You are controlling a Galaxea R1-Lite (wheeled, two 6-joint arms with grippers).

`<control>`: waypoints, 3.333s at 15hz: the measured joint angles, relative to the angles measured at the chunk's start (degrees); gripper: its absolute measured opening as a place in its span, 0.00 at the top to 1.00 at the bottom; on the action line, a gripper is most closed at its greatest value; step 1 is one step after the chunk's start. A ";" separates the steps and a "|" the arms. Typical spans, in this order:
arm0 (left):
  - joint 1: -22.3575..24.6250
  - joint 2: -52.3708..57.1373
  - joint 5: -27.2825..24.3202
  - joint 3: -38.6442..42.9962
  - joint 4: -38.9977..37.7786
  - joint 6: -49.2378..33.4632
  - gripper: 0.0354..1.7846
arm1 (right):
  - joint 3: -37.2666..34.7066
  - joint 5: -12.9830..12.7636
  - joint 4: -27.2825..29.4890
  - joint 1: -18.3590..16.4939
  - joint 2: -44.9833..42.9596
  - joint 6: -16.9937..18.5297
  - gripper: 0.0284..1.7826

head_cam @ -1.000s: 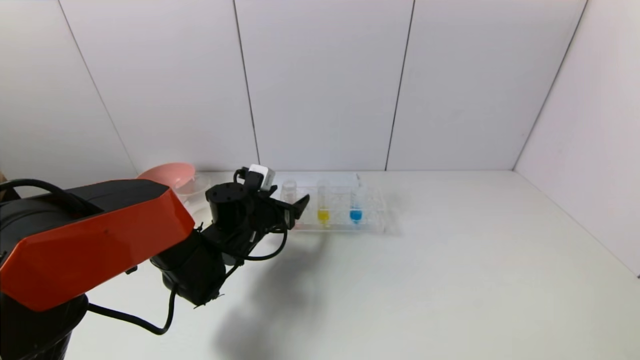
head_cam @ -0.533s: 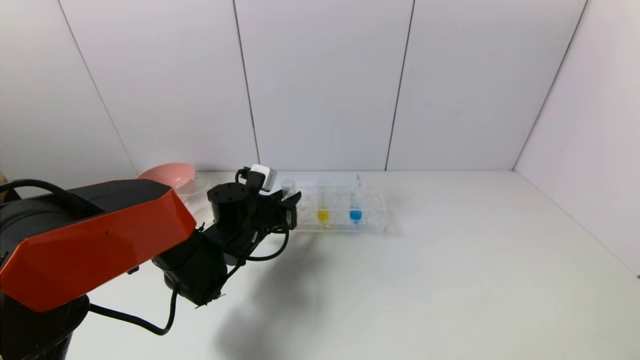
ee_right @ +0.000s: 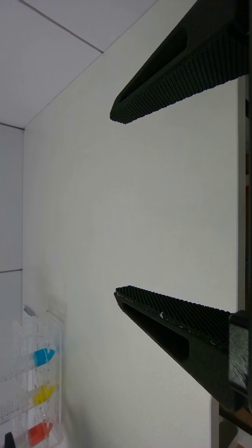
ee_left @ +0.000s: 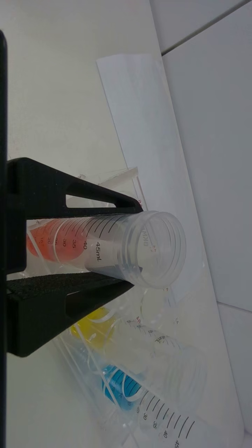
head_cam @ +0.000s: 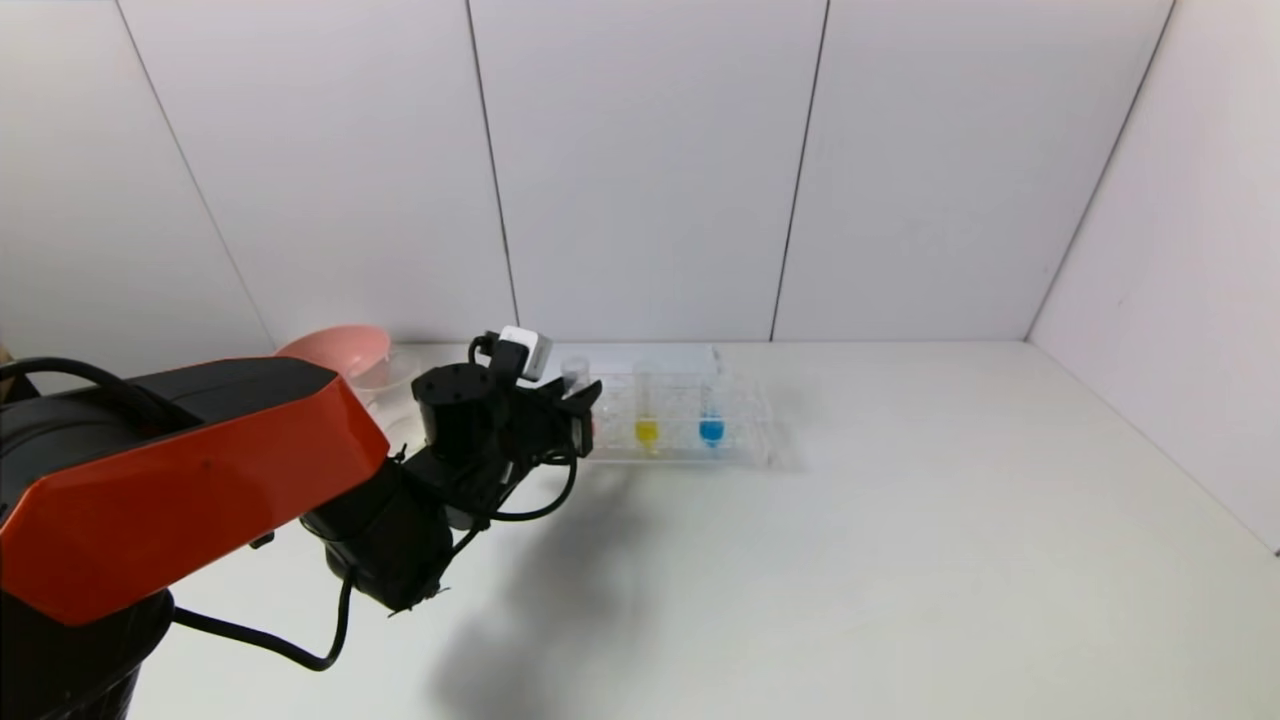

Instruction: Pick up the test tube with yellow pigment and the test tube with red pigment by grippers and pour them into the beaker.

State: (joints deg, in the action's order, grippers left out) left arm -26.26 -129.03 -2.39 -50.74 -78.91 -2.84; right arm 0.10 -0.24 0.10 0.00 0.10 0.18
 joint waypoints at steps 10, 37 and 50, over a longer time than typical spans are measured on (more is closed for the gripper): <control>0.72 7.50 0.16 -1.72 5.27 -0.24 0.76 | 0.00 -0.02 0.00 0.00 0.00 0.00 0.05; 23.21 33.68 -10.81 -5.13 30.27 -0.38 0.76 | 0.00 -0.02 0.00 0.00 0.00 -0.02 0.05; 39.95 30.95 -15.52 -3.08 29.40 -0.21 0.76 | 0.00 0.00 0.00 0.00 0.00 0.00 0.05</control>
State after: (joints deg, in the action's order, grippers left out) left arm 13.69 -98.07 -17.91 -53.82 -49.51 -3.05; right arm 0.10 -0.24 0.10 0.00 0.10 0.18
